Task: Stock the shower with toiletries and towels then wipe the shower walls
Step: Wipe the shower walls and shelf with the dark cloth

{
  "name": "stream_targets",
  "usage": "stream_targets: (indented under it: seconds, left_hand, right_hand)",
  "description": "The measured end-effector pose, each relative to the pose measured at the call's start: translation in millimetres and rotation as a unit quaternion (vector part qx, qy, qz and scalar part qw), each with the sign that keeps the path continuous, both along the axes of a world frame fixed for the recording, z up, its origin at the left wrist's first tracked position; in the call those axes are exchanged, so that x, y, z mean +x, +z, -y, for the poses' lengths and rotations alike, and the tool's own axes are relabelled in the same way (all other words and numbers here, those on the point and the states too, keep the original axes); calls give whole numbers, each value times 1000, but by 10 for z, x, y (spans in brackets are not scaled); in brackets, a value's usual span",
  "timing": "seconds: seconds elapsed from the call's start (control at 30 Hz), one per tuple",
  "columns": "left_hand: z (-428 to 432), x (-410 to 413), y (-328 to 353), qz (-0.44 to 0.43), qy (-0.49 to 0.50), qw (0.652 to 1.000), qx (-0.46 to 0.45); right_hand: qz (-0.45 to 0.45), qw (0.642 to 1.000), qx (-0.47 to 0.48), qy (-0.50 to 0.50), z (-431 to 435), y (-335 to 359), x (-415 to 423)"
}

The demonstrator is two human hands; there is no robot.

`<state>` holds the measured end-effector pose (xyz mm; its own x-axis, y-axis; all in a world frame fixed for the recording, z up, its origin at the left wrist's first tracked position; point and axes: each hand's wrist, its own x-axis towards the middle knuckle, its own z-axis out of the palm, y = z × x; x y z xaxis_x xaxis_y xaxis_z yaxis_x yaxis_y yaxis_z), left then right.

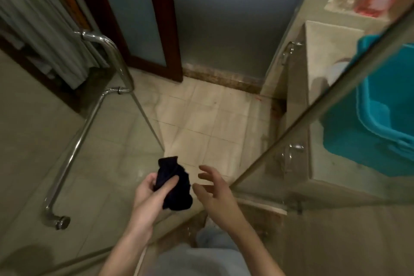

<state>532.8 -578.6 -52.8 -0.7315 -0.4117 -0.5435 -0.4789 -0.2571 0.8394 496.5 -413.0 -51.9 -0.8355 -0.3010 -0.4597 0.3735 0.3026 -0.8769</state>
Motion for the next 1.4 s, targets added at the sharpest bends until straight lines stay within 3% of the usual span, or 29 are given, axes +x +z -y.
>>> stream_targets:
  seconds: [0.13,0.33,0.57,0.67,0.8,1.2,1.4]
  left_hand:
    - [-130,-714,180,-37,29,999,7]
    - [-74,-1518,267,-77,-8,996,54]
    - [114,-2747,58,-35,-89,990,101]
    - [139,-3517,24,-39,-155,981,111]
    - [19,-4443,60,-38,-250,964,83]
    - [-1332,-6369,215,-49,-446,892,58]
    - [-2396,-7114,-111,-3,-521,853,27]
  right_hand:
    - [-33,998,-11,49,229,87,-594]
    - [-71,997,-2,3,288,276,-1455]
    - [-113,977,1,-182,438,-5,-2347]
    - [-81,940,-23,-331,533,-156,-2811]
    - [42,855,-142,-497,565,-164,-3338]
    - [8,735,-261,-626,-612,109,-4872]
    - [47,717,-206,-664,-1651,-188,-5805]
